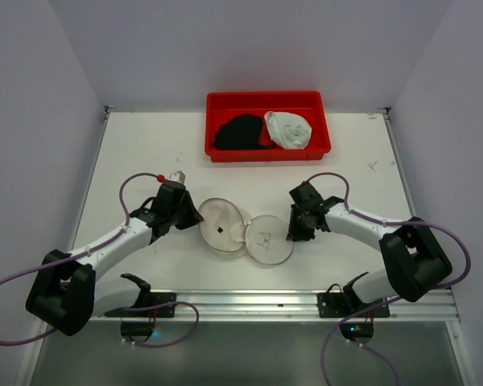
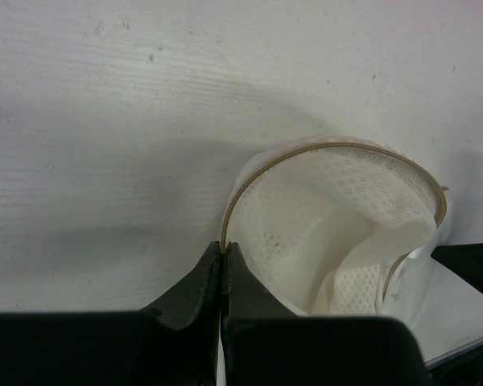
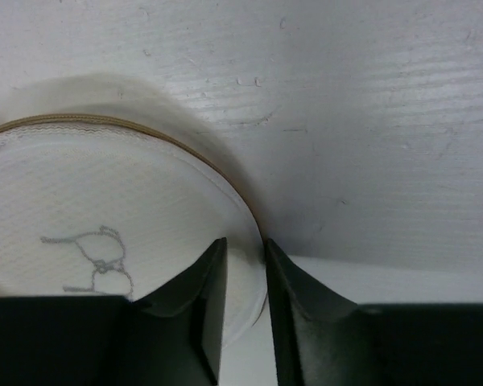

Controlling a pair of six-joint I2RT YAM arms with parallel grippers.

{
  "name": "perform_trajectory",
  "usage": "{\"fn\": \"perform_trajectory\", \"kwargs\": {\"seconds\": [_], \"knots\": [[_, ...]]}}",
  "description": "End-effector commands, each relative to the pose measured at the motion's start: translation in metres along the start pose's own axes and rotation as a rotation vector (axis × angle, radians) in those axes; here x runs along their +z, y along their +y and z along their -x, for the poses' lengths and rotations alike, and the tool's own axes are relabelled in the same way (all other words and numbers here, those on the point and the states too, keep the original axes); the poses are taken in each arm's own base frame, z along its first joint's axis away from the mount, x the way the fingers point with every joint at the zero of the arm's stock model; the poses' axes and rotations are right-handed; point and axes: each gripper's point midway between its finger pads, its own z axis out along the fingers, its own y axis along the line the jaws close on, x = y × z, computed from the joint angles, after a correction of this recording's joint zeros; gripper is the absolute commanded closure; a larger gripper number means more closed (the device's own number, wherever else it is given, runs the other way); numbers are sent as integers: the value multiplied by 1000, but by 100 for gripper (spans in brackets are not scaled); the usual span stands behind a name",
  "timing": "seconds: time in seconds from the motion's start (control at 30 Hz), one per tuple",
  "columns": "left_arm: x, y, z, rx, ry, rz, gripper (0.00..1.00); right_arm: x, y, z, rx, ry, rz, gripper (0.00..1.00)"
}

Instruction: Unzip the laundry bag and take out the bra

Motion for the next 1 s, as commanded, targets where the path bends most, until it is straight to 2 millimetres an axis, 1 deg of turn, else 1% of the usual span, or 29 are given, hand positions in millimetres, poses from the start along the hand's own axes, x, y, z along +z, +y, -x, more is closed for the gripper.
{"fn": "perform_trajectory", "kwargs": {"seconds": [0.0, 0.03, 0.07, 0.1, 0.13, 0.2, 0.23, 0.27, 0.33, 0.37, 0.4, 0.43, 0.47, 0.5, 0.53, 0.6, 0.63, 0.67, 0.7, 0.73, 0.77, 0.8, 0.83, 0.9, 0.97], "knots": [[-5, -9, 17, -3, -56, -15, 100, 12, -19, -23, 11, 82, -101, 76], [-5, -9, 17, -3, -54, -17, 100, 11, -21, -23, 5, 82, -122, 83], [-5, -9, 16, -1, -54, -20, 100, 9, -19, -20, 4, 75, -125, 96], [-4, -8, 16, 2, -54, -17, 100, 8, -19, -18, 4, 66, -132, 100], [-4, -8, 15, 3, -52, -17, 100, 4, -20, -14, 1, 48, -140, 100], [-3, -7, 14, 9, -48, -14, 100, -5, -19, 0, -11, -10, -155, 100], [-3, -6, 14, 11, -46, -14, 100, -14, -20, 4, -19, -31, -164, 100], [-3, -7, 14, 11, -45, -13, 100, -23, -19, 19, -42, -83, -179, 100], [-3, -8, 14, 10, -38, -18, 100, -41, -24, 28, -73, -115, -218, 100], [-2, -11, 14, 8, -35, -26, 100, -57, -17, 44, -93, -171, -203, 100], [-1, -13, 13, 8, -29, -35, 100, -66, -18, 52, -105, -206, -224, 100], [0, -17, 13, 9, -21, -50, 100, -76, -21, 54, -115, -210, -243, 100], [2, -21, 13, 10, -20, -64, 100, -90, -12, 66, -126, -251, -221, 100], [5, -26, 8, 12, 5, -78, 100, -96, -13, 68, -140, -259, -234, 100], [6, -29, 7, 13, 11, -86, 100, -106, -6, 76, -158, -282, -217, 100], [11, -39, 3, 14, 27, -109, 100, -112, 1, 79, -185, -288, -206, 100], [13, -47, -2, 27, 35, -126, 100, -119, 7, 84, -215, -302, -196, 100], [16, -49, -5, 26, 44, -123, 100, -120, 10, 86, -232, -304, -199, 100], [17, -56, -3, 34, 35, -127, 100, -123, 13, 86, -252, -305, -200, 100], [18, -64, -9, 52, 47, -138, 100, -129, 21, 90, -272, -313, -182, 100], [22, -67, -13, 53, 61, -133, 100, -131, 24, 90, -284, -312, -175, 100], [23, -74, -12, 57, 56, -142, 100, -132, 30, 88, -307, -306, -172, 100], [25, -81, -14, 60, 58, -159, 100, -139, 33, 92, -319, -323, -180, 100], [30, -84, -20, 45, 75, -166, 100, -139, 45, 91, -349, -324, -165, 100], [35, -90, -23, 37, 86, -182, 100, -139, 62, 87, -364, -303, -93, 100]]}}
